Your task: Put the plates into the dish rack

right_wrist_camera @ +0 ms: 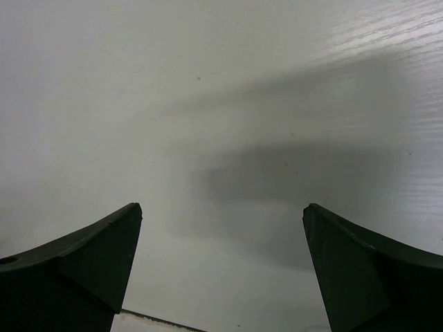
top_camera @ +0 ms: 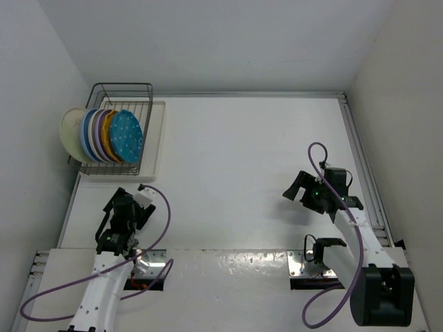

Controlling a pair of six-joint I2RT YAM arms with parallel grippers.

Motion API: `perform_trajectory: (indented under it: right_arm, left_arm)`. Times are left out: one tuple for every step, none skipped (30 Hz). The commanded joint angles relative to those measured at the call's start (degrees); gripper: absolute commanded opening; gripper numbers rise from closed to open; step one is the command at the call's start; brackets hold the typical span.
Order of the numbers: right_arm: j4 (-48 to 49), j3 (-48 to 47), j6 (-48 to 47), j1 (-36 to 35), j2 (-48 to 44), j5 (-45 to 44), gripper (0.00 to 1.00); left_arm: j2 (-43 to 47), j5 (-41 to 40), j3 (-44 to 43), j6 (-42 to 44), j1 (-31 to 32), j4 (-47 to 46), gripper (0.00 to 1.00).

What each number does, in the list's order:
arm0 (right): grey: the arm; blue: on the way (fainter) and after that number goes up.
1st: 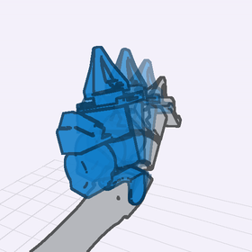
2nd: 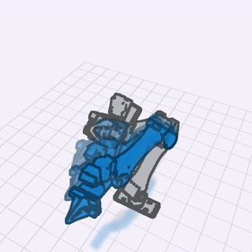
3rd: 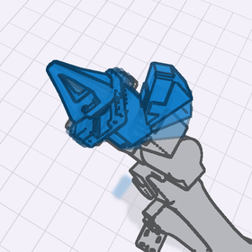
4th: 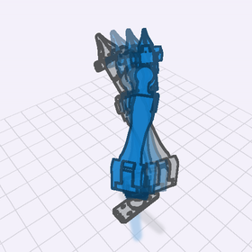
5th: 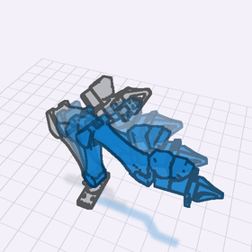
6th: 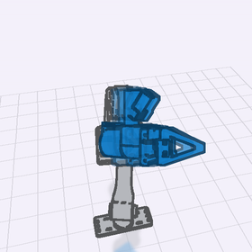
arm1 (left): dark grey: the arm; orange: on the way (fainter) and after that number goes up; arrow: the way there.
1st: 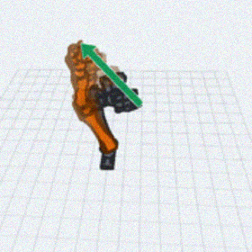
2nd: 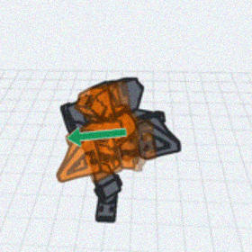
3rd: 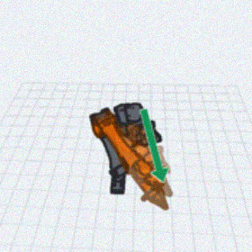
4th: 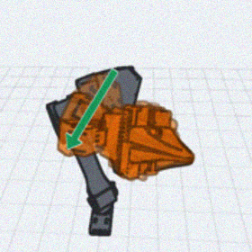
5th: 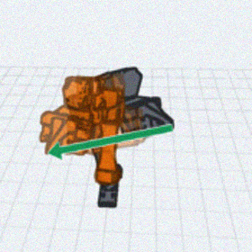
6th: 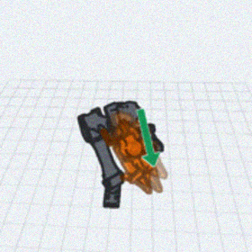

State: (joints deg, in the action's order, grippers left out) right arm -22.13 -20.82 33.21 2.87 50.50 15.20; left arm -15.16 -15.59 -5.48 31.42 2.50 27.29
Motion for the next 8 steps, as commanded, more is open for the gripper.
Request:
perform_trajectory:
  right_arm:
    - [1.3,-0.1,0.4,0.2,-0.1,-0.6,1.0]
    - [1.3,-0.2,0.4,0.2,-0.1,-0.7,1.0]
    - [1.3,-0.3,0.3,0.2,-0.3,-0.6,1.0]
    - [1.3,-0.3,0.5,0.1,-0.2,-0.6,1.0]
    - [1.4,-0.4,0.5,0.1,-0.3,-0.7,1.0]
    - [1.0,-0.4,0.5,0.2,-0.4,-0.9,1.0]
    - [0.6,-0.7,0.3,0.2,-0.3,-0.8,1.0]
    - [0.6,-0.7,0.2,0.3,-0.3,-0.9,1.0]
  left_arm:
    - [0.0,1.1,0.1,-0.6,-0.7,-2.4,1.0]
    - [0.0,1.1,0.1,-0.6,-0.7,-2.4,1.0]
    - [-0.6,1.1,0.1,-0.6,-0.7,-2.4,1.0]
    - [-0.6,1.1,0.1,-0.6,-0.7,-2.4,1.0]
    - [-0.6,1.1,0.1,-0.6,-0.7,-2.4,1.0]
    - [-0.6,1.1,0.1,-0.6,-0.7,-2.4,1.0]
    - [-0.6,1.1,0.1,-0.6,-0.7,-2.4,1.0]
    - [-0.6,1.1,0.1,-0.6,-0.7,-2.9,1.0]
